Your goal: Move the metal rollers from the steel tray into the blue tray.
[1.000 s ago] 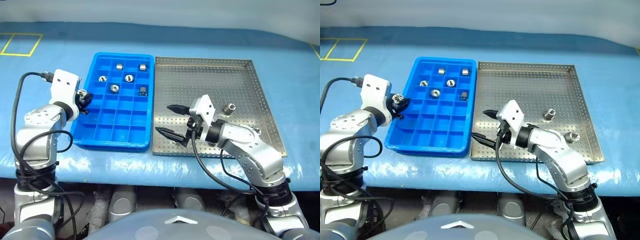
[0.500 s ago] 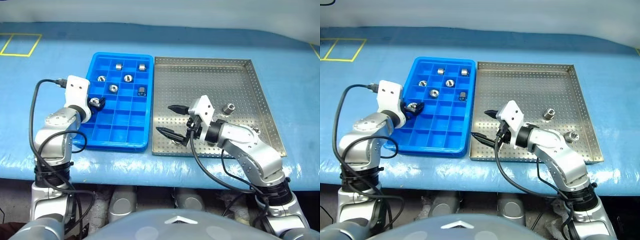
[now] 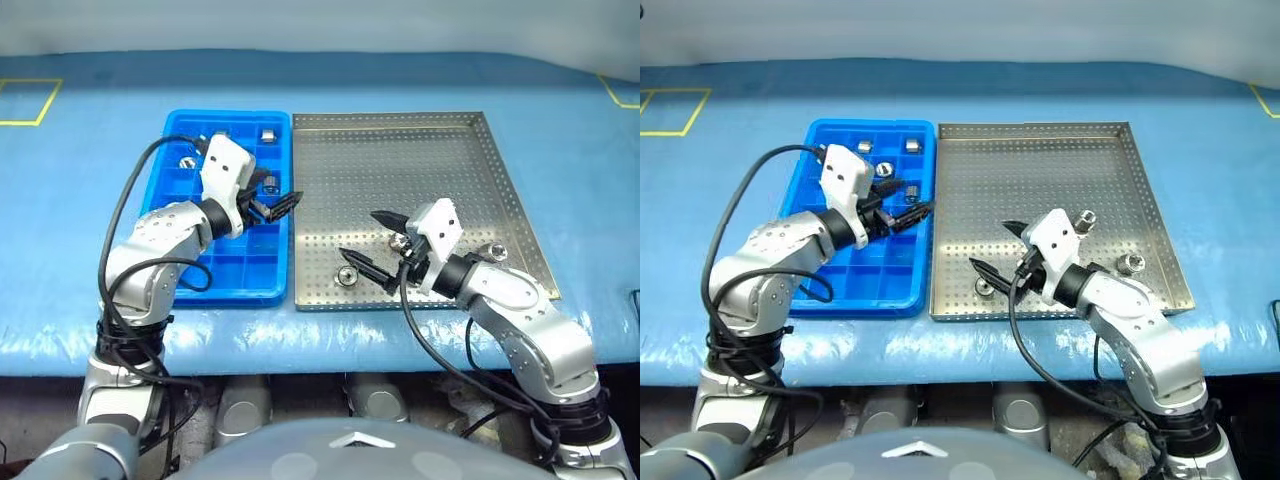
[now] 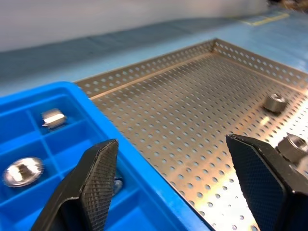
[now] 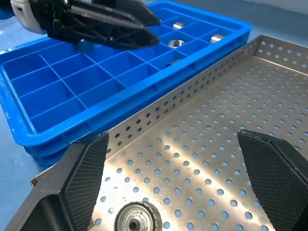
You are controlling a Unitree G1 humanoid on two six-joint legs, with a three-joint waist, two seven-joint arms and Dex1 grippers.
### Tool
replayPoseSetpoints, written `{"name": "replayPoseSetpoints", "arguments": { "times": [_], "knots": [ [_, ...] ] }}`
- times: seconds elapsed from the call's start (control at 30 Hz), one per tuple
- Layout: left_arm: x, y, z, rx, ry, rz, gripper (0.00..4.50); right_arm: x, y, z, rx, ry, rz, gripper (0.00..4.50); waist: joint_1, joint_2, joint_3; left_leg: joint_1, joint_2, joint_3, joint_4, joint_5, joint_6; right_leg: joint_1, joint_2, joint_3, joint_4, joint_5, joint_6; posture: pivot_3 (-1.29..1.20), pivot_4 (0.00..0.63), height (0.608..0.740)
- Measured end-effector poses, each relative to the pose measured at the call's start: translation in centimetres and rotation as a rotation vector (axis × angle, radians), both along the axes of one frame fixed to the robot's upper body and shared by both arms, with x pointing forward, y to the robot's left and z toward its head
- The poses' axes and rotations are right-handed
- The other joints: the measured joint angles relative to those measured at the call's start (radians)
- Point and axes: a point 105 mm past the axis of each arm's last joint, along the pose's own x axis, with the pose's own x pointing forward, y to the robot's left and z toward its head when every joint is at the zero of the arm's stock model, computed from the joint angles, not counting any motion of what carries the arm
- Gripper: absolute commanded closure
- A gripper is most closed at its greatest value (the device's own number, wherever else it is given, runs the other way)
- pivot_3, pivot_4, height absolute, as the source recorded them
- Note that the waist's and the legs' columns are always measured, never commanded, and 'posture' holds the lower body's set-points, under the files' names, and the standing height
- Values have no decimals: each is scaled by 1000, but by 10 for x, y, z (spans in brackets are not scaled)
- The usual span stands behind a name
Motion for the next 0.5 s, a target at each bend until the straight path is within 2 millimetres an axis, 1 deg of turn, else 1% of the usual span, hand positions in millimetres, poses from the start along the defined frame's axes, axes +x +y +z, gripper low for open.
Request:
{"name": "replayPoseSetpoints", "arguments": {
  "times": [0.13,0.3,0.37,0.43,0.5],
  "knots": [
    [-9,33,-14,88,60,94,607,0,-6,0,0,-1,-31,0,-9,0,0,0,1,0,0,0,0,-1,0,0,1,0,0,-69,150,740],
    [-34,55,-20,155,102,128,607,1,-5,2,0,-6,-25,0,3,0,0,0,0,0,0,0,0,-1,-1,0,0,-1,-1,-39,150,740],
    [-41,62,-24,166,127,135,607,3,-5,3,-1,-13,-22,0,9,0,0,0,0,0,0,0,0,-1,-1,0,0,-1,-1,-25,150,740],
    [-48,71,-29,180,153,154,607,4,-4,5,-2,-19,-17,0,13,0,0,0,0,0,0,0,0,-1,-1,0,0,-3,-5,-12,150,740],
    [-54,80,-30,192,163,180,607,6,-5,4,-6,-16,-17,0,18,0,0,0,0,0,0,0,0,-1,-1,0,0,-3,-5,-2,150,740]
  ]
}}
